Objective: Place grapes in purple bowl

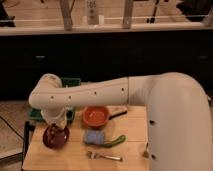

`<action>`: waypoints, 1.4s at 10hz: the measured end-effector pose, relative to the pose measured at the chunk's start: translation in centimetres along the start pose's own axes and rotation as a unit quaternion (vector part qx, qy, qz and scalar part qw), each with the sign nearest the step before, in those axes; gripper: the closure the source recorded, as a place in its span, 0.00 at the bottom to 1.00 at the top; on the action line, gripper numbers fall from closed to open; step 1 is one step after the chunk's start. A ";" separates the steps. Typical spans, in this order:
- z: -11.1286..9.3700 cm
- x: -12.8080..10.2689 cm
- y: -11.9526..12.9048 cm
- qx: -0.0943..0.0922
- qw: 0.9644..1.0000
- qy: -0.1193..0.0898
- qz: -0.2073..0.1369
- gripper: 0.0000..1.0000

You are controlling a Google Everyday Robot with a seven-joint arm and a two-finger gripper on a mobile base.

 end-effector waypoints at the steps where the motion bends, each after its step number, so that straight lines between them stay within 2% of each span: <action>1: 0.0 0.1 -0.2 0.001 1.000 0.002 -0.003 0.97; 14: 0.6 -0.6 -2.7 0.003 0.999 0.001 -0.046 0.97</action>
